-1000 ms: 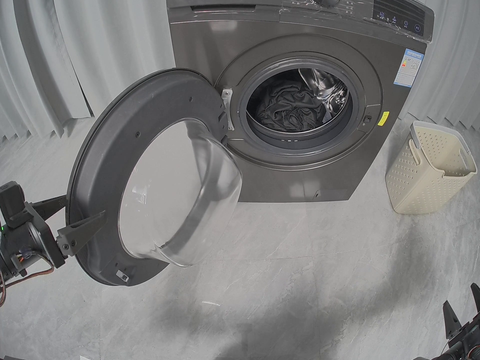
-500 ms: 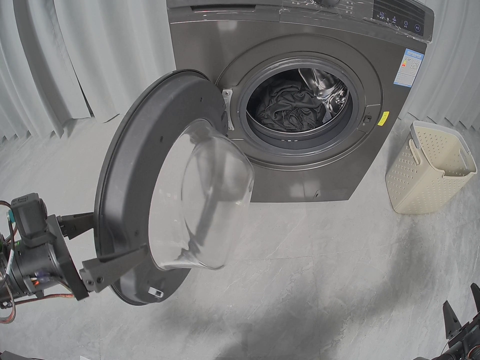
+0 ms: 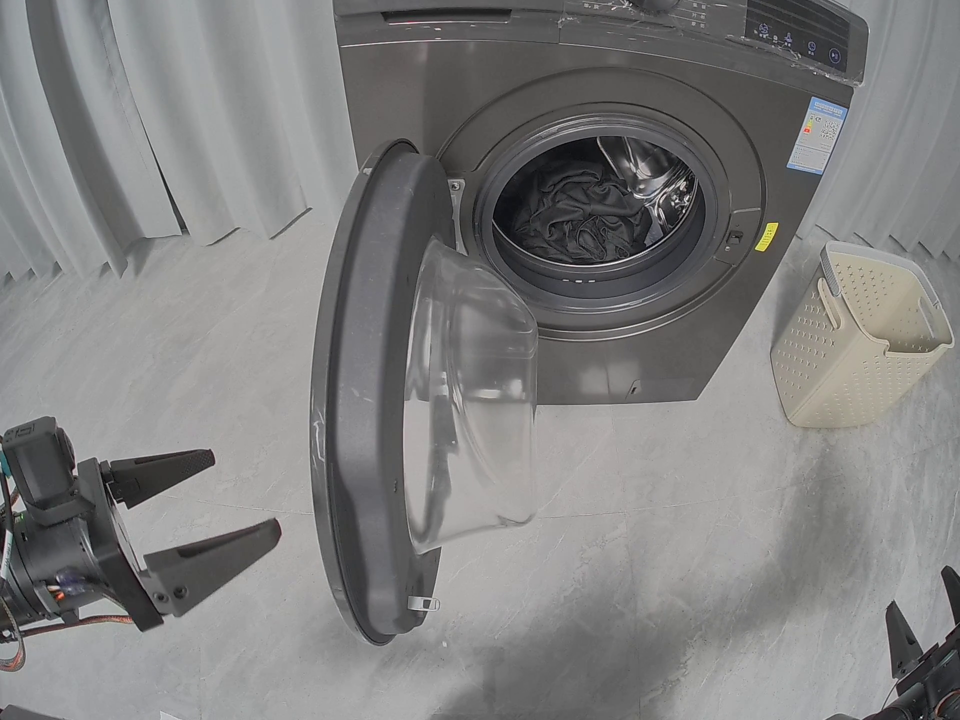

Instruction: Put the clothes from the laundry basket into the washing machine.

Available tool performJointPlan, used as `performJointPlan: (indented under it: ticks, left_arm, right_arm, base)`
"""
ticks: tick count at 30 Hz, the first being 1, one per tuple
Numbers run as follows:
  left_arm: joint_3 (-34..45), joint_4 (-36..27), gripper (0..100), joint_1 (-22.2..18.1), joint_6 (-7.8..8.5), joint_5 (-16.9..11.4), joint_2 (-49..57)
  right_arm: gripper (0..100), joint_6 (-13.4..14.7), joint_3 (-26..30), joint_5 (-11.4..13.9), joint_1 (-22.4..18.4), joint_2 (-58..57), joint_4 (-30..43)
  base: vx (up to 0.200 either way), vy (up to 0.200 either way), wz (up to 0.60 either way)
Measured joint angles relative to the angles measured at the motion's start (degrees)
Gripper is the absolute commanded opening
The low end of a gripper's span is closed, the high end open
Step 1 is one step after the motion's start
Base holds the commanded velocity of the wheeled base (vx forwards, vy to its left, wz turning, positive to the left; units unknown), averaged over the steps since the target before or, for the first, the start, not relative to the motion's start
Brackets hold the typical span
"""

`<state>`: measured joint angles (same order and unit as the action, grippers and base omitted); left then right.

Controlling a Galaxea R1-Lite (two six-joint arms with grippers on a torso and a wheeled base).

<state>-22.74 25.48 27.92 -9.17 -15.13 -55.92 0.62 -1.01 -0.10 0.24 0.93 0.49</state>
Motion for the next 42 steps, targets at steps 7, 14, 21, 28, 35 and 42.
performJointPlan:
  ticks: [7,14,21,28,35,42]
  left_arm:
    - [-0.30,0.60,100,-5.44,2.00,0.33,-3.84]
    - [-1.43,5.89,100,-4.24,2.44,0.55,-9.57]
    - [-3.33,13.71,100,0.22,2.13,3.67,-16.90]
    - [-7.36,21.82,100,4.96,1.93,7.30,-25.42]
    - [-14.20,28.31,100,6.75,1.32,9.17,-34.38]
    - [-24.61,30.85,100,7.12,1.12,11.58,-43.30]
  right_arm:
    - [100,0.00,0.00,0.00,0.00,0.00,0.00]
    - [100,-0.02,0.00,0.00,0.00,0.00,0.02]
    - [100,0.00,0.00,0.00,0.00,0.00,0.02]
    - [100,0.00,0.00,0.00,0.00,0.00,0.00]
    - [100,0.00,0.00,0.00,0.00,0.00,0.00]
    - [100,0.00,0.00,0.02,0.00,0.00,0.00]
  base:
    - [0.000,0.000,0.00]
    - [0.000,0.000,0.00]
    - [0.000,0.000,0.00]
    - [0.000,0.000,0.00]
    - [0.000,0.000,0.00]
    - [0.000,0.000,0.00]
